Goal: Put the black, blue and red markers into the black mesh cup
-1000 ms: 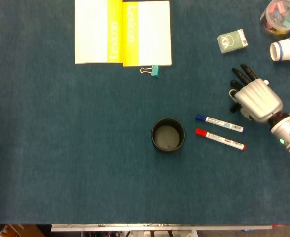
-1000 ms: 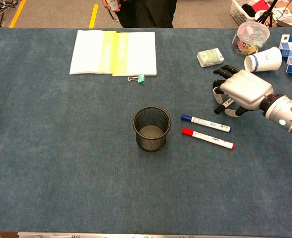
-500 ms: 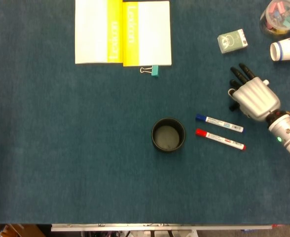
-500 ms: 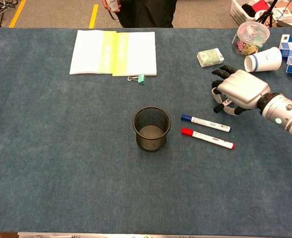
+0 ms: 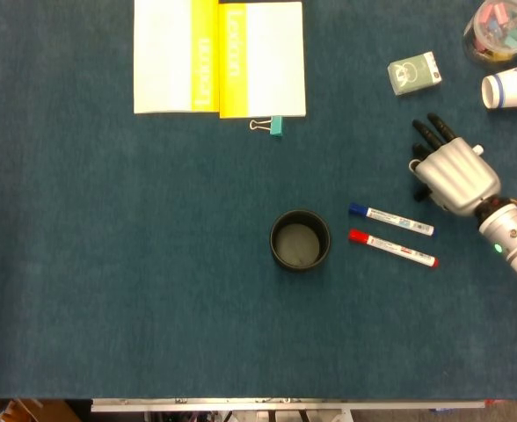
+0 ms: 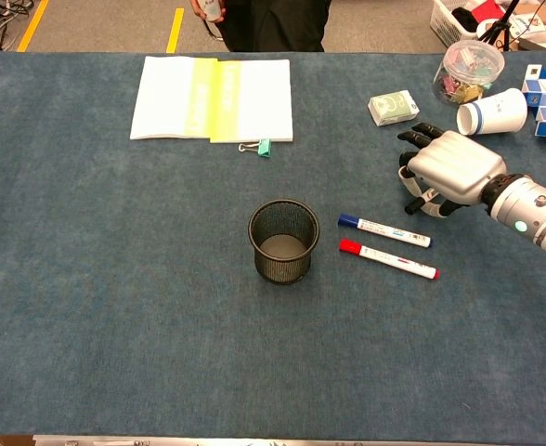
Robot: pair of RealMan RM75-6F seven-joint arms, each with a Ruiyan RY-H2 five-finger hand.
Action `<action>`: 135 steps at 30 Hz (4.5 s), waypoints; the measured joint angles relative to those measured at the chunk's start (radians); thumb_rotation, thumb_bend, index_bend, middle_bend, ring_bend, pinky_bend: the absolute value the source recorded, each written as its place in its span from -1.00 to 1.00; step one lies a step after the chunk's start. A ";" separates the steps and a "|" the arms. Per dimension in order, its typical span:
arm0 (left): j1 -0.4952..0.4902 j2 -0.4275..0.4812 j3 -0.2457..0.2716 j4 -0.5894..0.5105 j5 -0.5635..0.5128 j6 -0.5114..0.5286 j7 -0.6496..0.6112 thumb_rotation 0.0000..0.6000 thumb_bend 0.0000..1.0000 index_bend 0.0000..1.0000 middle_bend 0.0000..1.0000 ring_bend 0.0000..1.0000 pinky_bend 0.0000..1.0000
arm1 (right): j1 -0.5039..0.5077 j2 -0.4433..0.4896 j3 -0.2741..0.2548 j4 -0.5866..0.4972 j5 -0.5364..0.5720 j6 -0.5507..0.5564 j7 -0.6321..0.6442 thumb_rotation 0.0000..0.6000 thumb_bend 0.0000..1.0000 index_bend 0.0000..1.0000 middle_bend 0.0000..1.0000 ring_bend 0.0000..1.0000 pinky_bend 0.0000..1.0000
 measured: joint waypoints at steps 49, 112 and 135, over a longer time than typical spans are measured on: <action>0.025 0.055 0.006 -0.076 0.033 0.041 0.024 1.00 -0.28 -0.38 -0.59 -0.60 -0.81 | 0.069 0.110 0.043 -0.648 -0.102 0.115 0.754 1.00 -0.35 0.31 -0.18 -0.83 -1.00; 0.012 0.011 0.009 0.003 0.023 -0.002 -0.033 1.00 -0.28 -0.38 -0.59 -0.60 -0.81 | -0.077 0.150 -0.021 -0.411 0.092 0.139 0.093 1.00 -0.58 -0.11 -0.38 -0.92 -1.00; 0.026 0.030 0.009 -0.002 0.023 0.019 -0.042 1.00 -0.28 -0.38 -0.59 -0.60 -0.81 | -0.035 -0.070 0.021 -0.269 0.171 0.055 -0.068 1.00 -0.60 -0.11 -0.38 -0.92 -1.00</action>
